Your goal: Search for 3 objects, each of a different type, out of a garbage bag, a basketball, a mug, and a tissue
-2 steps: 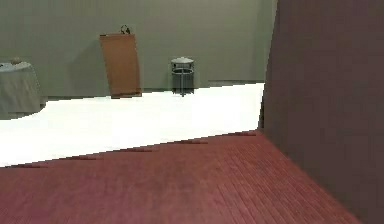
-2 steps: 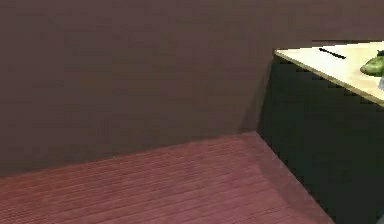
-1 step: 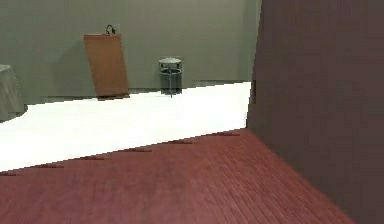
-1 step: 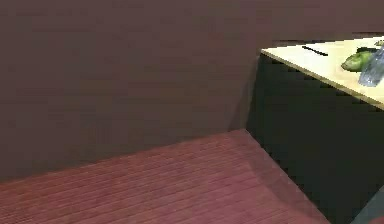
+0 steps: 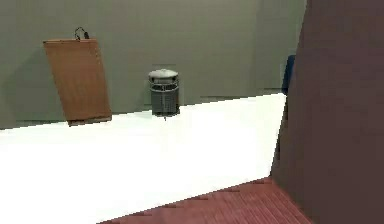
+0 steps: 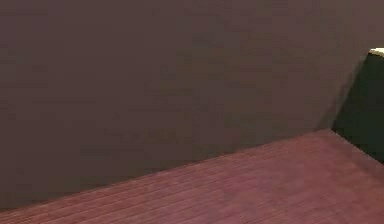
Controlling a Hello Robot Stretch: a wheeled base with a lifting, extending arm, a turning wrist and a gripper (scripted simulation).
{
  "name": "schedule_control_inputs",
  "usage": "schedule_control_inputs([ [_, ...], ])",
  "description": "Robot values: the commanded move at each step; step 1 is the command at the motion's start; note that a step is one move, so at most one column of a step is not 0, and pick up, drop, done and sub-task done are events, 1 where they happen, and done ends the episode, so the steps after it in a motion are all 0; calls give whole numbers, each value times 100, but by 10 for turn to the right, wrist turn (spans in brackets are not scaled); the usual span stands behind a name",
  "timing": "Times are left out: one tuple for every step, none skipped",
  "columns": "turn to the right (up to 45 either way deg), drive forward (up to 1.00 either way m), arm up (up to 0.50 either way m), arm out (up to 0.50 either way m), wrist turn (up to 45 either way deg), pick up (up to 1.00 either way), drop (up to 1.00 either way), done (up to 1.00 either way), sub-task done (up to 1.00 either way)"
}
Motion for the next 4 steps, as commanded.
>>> schedule_control_inputs([
  [0, 100, 0, 0, 0, 0, 0, 0, 0],
  [0, 90, 0, 0, 0, 0, 0, 0, 0],
  [90, 0, 0, 0, 0, 0, 0, 0, 0],
  [0, 35, 0, 0, 0, 0, 0, 0, 0],
])
